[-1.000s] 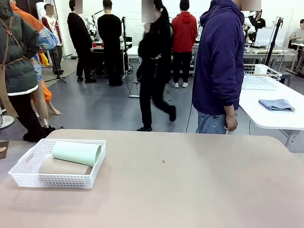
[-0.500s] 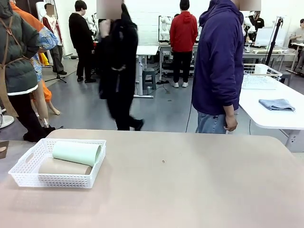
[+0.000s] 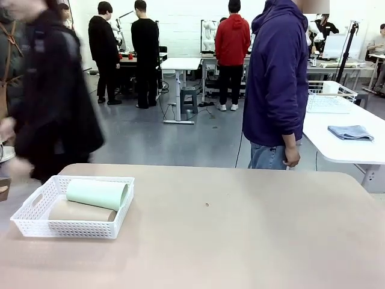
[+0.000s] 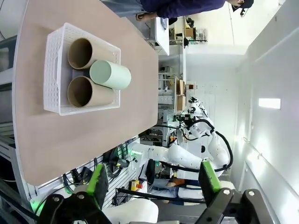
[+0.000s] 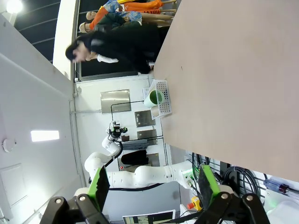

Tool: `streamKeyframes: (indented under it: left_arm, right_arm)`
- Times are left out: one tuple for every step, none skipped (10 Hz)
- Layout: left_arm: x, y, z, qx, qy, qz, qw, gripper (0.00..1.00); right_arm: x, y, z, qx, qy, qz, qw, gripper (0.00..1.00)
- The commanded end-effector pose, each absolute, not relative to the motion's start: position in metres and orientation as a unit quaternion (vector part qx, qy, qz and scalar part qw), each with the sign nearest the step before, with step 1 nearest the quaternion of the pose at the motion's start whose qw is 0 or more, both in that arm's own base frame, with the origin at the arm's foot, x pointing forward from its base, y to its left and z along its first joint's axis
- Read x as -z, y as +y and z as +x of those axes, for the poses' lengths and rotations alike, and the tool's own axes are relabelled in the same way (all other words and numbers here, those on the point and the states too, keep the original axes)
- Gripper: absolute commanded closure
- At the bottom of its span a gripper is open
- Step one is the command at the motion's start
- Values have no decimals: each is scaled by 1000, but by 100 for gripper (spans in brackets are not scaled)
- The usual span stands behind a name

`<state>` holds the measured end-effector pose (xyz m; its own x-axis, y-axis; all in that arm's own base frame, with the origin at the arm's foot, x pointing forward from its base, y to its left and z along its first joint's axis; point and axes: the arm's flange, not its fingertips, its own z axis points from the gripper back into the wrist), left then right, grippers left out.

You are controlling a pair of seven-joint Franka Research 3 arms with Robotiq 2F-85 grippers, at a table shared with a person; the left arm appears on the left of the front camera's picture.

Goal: Clean and organize the cups into the basket.
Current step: Move the Organizing basket back to the left side of the table.

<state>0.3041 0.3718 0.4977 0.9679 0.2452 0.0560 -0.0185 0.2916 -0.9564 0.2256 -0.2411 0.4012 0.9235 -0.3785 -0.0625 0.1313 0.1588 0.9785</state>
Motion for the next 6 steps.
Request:
streamKeyframes:
  left_arm:
    - [-498, 373, 302, -86, -97, -588, 799, 0]
    - [-498, 373, 302, -86, -97, -588, 799, 0]
    - [-498, 373, 302, -86, -97, -588, 799, 0]
    - [-498, 373, 302, -86, -97, -588, 799, 0]
    - [-498, 373, 302, -86, -97, -588, 799, 0]
    - [-498, 373, 302, -86, -97, -588, 799, 0]
  right_arm:
    - [-401, -238, 223, 175, -91, 623, 757, 0]
    - [-401, -238, 223, 175, -91, 623, 757, 0]
    - [-401, -238, 223, 175, -91, 623, 757, 0]
    - [-401, -238, 223, 175, -91, 623, 757, 0]
    - [-401, -238, 223, 175, -91, 623, 757, 0]
    - [-401, -238, 223, 175, -91, 623, 757, 0]
